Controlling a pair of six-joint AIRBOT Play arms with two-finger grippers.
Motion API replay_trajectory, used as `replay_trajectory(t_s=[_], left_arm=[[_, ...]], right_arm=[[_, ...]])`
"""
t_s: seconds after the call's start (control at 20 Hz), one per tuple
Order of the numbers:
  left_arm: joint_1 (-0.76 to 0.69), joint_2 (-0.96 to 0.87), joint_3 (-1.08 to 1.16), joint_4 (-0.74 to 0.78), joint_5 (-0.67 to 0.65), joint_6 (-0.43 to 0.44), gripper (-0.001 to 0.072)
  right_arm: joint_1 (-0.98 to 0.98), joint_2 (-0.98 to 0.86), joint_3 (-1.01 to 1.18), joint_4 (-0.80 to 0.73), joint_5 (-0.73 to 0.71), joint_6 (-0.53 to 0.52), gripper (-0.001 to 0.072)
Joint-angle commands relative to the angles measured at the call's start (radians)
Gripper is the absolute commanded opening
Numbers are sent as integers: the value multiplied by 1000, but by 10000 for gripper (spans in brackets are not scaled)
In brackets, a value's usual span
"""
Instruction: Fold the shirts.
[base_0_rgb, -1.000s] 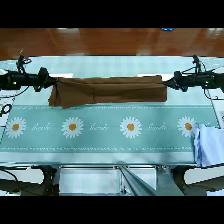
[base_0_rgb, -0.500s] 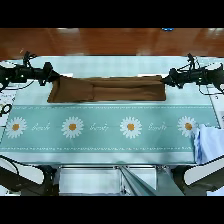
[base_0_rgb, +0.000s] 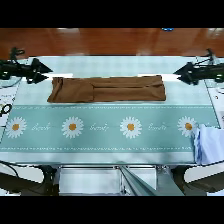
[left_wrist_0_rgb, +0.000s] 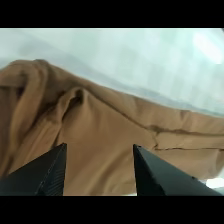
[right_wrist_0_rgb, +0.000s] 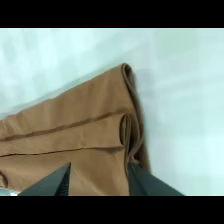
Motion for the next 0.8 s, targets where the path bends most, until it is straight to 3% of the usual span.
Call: replay_trajectory(t_s=[0.0,0.15,0.25,0.4,0.75], left_arm=[[24,193,-54,201,-11,-9,506],[-1,447,-288,180,129,26,506],[-58,639,-513,96,208,75,506],[-177,825,-765,82,319,43,507],[-293,759,-830,82,374,6,507]], right_arm=[[-140,122,6,-121,142,14,416],[-238,238,-87,-234,136,13,415],[-287,306,-236,-241,47,4,416],[-282,325,-414,-217,-50,-21,418],[-114,151,-386,-68,-93,-55,419]])
